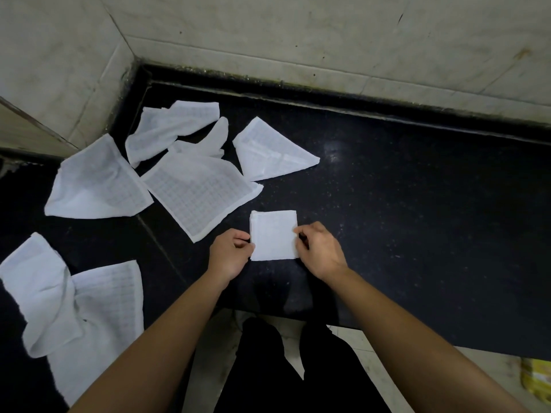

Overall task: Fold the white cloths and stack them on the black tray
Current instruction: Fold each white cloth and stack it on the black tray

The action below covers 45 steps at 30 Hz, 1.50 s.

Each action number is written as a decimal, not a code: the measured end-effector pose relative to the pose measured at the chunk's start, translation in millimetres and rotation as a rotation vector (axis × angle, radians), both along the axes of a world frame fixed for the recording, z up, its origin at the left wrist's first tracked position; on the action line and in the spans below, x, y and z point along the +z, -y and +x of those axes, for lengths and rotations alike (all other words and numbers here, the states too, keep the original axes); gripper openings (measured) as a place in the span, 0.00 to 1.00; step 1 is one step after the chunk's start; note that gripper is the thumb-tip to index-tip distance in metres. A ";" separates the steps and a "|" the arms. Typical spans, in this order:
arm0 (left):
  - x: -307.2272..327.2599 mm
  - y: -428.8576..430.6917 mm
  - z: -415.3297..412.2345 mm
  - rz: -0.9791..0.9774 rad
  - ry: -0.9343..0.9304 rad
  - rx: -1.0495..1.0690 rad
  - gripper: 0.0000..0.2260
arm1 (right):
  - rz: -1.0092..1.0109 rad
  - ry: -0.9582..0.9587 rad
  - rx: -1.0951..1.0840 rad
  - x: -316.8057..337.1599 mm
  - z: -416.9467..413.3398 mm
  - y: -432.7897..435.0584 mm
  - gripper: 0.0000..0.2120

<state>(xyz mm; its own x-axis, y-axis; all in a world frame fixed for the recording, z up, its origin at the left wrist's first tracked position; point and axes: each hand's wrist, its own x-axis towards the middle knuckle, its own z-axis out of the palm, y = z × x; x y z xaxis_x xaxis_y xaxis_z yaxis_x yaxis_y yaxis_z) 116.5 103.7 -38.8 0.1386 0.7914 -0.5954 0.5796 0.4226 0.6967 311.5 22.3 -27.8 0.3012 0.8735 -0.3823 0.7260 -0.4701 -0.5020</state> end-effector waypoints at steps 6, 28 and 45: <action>-7.1 5.0 -3.0 -0.003 -0.072 -0.102 0.06 | 0.037 0.080 0.089 -10.8 4.5 2.5 0.15; -17.0 -29.0 -14.1 0.506 -0.661 -1.266 0.37 | -0.140 0.326 0.507 -31.8 12.1 -18.3 0.41; -2.7 -16.3 -12.0 0.544 -0.555 -1.119 0.37 | -0.242 -0.546 -0.516 -7.4 19.5 -30.0 0.10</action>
